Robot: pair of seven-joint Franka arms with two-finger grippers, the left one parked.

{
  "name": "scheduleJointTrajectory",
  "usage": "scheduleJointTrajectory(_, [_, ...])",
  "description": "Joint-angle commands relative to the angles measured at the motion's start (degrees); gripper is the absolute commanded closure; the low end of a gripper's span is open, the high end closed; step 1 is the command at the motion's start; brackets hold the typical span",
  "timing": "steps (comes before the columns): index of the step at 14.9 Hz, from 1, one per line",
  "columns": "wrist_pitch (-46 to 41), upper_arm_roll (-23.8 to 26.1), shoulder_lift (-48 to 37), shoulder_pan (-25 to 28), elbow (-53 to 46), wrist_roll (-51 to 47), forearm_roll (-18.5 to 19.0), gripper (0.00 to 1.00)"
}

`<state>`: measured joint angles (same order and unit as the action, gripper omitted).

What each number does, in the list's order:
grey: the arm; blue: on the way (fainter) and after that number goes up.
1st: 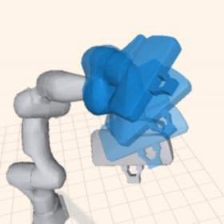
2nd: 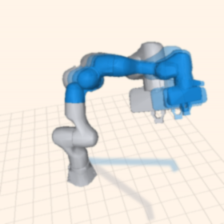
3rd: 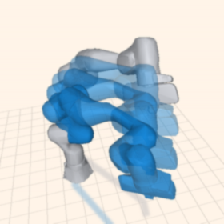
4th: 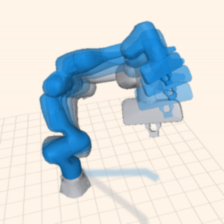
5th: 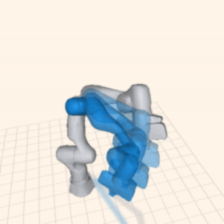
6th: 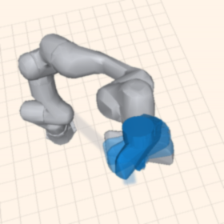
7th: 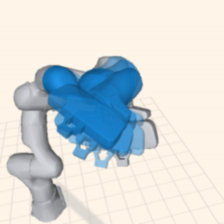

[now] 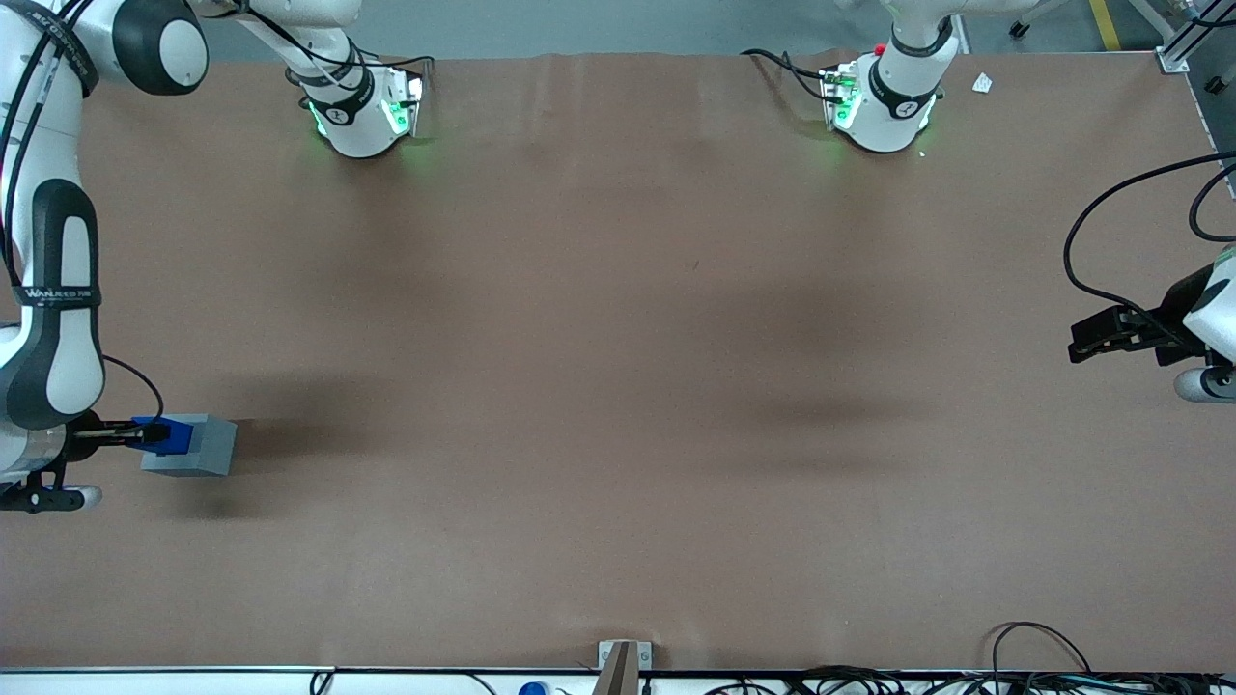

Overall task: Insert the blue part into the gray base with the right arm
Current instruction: 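Lower the blue block into the gray base's hole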

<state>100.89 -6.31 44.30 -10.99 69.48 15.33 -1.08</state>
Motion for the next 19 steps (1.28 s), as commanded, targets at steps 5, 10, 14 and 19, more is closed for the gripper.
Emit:
scheduleJointTrajectory(5, [0.88, 0.86, 1.76, -0.26, -0.92, 0.14, 0.2, 0.92])
scheduleJointTrajectory(10, [0.88, 0.95, 1.85, -0.26, -0.92, 0.05, -0.15, 0.92])
scheduleJointTrajectory(14, [0.88, 0.95, 1.85, -0.26, -0.75, 0.14, -0.24, 0.92])
scheduleJointTrajectory(19, [0.71, 0.95, 1.76, -0.53, -0.66, 0.4, -0.33, 0.16])
